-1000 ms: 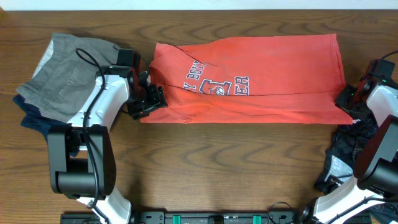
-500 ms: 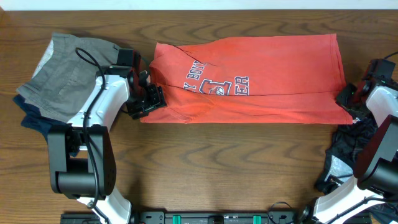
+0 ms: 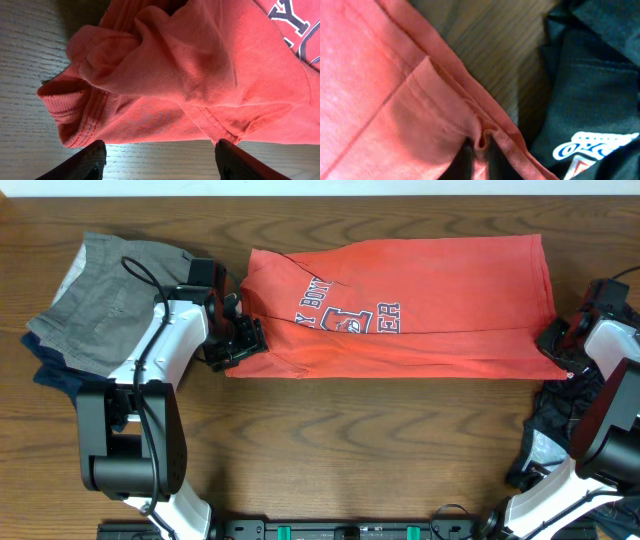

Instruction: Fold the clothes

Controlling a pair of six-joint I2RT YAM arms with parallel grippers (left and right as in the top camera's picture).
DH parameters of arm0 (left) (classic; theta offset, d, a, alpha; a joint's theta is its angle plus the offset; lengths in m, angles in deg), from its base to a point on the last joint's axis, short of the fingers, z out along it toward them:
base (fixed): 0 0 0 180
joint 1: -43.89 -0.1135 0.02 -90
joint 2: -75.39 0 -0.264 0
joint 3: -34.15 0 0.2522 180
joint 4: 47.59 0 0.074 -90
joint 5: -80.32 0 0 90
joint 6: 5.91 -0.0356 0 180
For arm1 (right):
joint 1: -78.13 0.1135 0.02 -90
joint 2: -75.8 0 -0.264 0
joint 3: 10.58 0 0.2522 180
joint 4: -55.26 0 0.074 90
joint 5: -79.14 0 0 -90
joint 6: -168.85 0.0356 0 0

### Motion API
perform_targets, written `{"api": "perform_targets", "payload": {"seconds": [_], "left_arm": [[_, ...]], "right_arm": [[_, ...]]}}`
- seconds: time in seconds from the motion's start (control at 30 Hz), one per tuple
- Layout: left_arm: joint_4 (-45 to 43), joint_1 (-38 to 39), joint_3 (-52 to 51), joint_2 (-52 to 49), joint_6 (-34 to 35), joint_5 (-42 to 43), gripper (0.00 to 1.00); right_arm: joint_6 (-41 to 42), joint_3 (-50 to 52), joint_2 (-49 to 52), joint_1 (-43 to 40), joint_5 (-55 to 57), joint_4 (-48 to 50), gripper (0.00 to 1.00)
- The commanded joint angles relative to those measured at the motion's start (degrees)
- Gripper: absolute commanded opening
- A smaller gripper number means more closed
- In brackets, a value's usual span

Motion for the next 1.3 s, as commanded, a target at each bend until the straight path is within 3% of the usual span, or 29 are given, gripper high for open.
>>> {"api": "perform_targets", "payload": {"seconds": [0.0,0.33,0.47,0.67,0.93,1.13,1.27], "left_arm": [[0.2,0.0,-0.3,-0.5,-0.5,-0.7,0.71],[0.2,0.0,-0.3,-0.5,-0.5,-0.7,0.72],[0.2,0.0,-0.3,-0.5,-0.5,-0.7,0.72],[0.2,0.0,-0.3,-0.5,-0.5,-0.7,0.71],[0.2,0.0,-0.3,-0.5,-0.5,-0.7,0.72],[0.1,0.0,-0.3,-0.5,-0.5,-0.7,0.72],[-1.3,0.0,-0.3,-0.6,-0.5,-1.7,0.72]], "right_arm": [[0.6,0.4,0.6,0.4,0.4,0.2,0.01],[5.0,-2.3,-0.2,0.3,-8.4,6.0,0.01],[9.5,-2.5,-0.2,0.3,-9.3,11.8,0.01],[9.6,-2.5,-0.2,0.2,-5.7,14.0,0.04],[9.4,-2.5,-0.7,-1.5,-6.3,10.5,0.24],[4.4,-2.5,-4.0,-2.7,-11.6,4.7,0.21],[-4.7,-2.1,-3.9,-2.2,-11.6,-0.6,0.16]]}}
